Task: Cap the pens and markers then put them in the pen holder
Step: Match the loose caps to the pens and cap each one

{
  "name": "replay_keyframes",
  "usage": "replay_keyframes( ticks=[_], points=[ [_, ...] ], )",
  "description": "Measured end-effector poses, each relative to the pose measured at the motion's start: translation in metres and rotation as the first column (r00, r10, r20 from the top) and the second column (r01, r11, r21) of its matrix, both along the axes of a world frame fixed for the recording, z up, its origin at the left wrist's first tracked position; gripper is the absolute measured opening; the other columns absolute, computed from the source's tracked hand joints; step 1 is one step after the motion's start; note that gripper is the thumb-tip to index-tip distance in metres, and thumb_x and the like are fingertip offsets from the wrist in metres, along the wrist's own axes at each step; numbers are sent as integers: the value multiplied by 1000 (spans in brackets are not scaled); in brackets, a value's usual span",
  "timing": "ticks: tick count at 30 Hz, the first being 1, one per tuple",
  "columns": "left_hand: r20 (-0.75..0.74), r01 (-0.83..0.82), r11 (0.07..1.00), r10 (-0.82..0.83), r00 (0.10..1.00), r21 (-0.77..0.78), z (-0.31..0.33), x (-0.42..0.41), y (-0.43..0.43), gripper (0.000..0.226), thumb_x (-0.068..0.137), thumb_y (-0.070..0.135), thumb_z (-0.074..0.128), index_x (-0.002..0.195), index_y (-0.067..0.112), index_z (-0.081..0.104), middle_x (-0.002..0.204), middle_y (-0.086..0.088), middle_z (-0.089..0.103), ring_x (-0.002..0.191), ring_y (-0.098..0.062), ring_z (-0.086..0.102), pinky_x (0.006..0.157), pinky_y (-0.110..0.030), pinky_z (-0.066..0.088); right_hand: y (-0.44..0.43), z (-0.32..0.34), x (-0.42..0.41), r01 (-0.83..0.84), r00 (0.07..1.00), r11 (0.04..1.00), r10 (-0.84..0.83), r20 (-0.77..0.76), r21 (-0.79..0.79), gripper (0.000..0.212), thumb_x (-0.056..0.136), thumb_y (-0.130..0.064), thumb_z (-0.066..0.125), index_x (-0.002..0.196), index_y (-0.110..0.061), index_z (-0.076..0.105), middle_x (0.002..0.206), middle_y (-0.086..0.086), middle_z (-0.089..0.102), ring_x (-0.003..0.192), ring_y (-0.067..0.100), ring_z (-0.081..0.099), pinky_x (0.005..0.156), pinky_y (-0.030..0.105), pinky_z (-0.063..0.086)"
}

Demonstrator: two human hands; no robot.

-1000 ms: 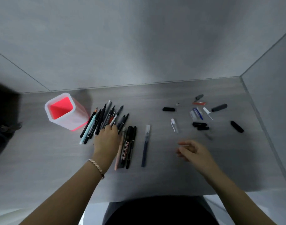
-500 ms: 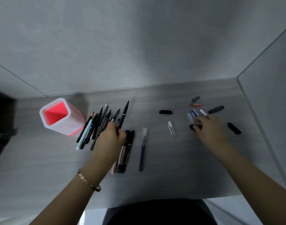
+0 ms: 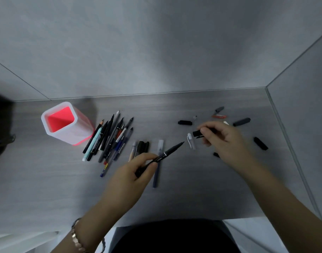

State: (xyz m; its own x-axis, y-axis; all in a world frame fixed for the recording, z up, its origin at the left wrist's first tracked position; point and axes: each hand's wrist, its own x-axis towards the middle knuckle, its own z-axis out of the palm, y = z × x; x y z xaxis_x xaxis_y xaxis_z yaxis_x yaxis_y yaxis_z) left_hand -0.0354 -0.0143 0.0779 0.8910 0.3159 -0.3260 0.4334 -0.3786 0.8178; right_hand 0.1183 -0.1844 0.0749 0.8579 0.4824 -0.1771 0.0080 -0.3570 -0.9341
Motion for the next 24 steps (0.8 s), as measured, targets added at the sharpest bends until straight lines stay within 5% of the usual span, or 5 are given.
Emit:
replay_keyframes(
  ticks=[7,15,19,24],
  points=[
    [48,24,1000,-24,999,9,4,-5,-2,20,82,38,54,84,58,58,59,8,56,57,-26,53,57,-43,47,-4,18,-22,-81,996,997,81,36,-16,22,88,-17,53,79,-37,60,70,-14,62,66,2,53,64,11,44],
    [83,132,983,-144,986,130,15,-5,-1,26,88,26,55,86,52,58,76,6,61,59,-18,54,60,-41,48,3,19,-37,-176,984,984,176,1,-9,25,86,-16,56,76,-38,61,64,-17,62,65,7,52,61,19,44],
    [94,193,956,-217,972,220,18,-5,5,18,89,31,51,103,39,60,73,33,57,61,4,52,58,-12,41,2,23,-38,-167,985,985,169,-31,49,24,85,-11,56,77,-33,62,63,-24,63,61,-2,55,57,8,45],
    [99,185,959,-210,973,213,24,-3,1,20,89,33,48,99,30,66,65,38,55,59,10,51,56,-7,36,2,21,-44,-132,987,988,138,-81,81,25,83,-6,59,75,-29,65,57,-15,65,57,-4,57,58,8,47]
  ],
)
